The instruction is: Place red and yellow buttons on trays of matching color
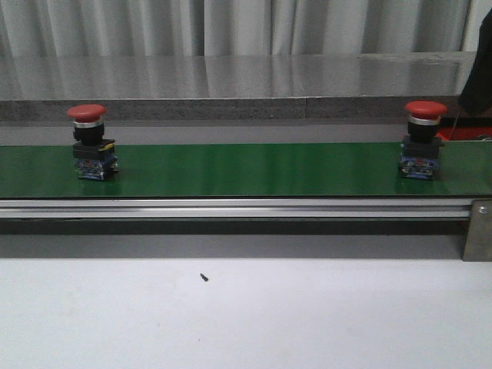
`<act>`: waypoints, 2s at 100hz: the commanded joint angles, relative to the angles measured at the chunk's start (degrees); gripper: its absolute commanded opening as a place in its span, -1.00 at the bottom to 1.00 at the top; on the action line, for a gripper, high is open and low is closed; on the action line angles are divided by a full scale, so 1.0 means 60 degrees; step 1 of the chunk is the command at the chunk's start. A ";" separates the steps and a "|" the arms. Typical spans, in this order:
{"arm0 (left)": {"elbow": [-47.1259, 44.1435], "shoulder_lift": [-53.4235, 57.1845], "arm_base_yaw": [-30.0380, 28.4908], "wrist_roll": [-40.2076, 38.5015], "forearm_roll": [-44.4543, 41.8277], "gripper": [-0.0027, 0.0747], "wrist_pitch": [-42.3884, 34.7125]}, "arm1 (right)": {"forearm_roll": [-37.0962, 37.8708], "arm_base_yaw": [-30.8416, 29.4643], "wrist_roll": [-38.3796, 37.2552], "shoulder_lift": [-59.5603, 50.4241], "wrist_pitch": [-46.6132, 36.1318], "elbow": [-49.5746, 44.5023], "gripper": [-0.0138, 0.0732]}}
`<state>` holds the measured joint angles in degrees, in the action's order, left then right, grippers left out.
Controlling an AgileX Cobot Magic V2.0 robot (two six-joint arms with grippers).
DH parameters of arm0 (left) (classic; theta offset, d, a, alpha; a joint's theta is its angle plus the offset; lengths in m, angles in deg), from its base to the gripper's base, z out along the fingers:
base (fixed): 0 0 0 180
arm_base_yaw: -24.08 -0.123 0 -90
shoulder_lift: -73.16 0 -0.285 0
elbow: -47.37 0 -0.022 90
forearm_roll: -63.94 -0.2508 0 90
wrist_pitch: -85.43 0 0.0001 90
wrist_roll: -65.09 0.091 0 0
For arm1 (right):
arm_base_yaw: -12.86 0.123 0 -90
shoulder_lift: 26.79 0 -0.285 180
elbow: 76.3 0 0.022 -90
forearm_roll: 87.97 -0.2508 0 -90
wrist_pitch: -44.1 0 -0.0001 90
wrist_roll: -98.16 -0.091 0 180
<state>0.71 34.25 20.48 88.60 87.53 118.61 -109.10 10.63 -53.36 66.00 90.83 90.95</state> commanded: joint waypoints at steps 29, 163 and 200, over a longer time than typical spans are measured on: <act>0.0254 -0.0043 0.0060 0.0004 0.0278 -0.98 -0.0714 | -0.0099 0.0434 0.0259 0.1176 -0.0191 0.1373 0.66; 0.0254 -0.0043 0.0060 0.0004 0.0278 -0.98 -0.0714 | 0.0642 -0.2609 -0.0045 0.5712 0.0401 0.6544 -0.28; 0.0254 -0.0043 0.0060 0.0004 0.0278 -0.98 -0.0714 | 0.0725 -0.2627 -0.0045 0.5777 0.0560 0.6544 0.17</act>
<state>0.71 34.25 20.48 88.70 87.53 118.39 -104.10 -4.68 -53.92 104.18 95.05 128.26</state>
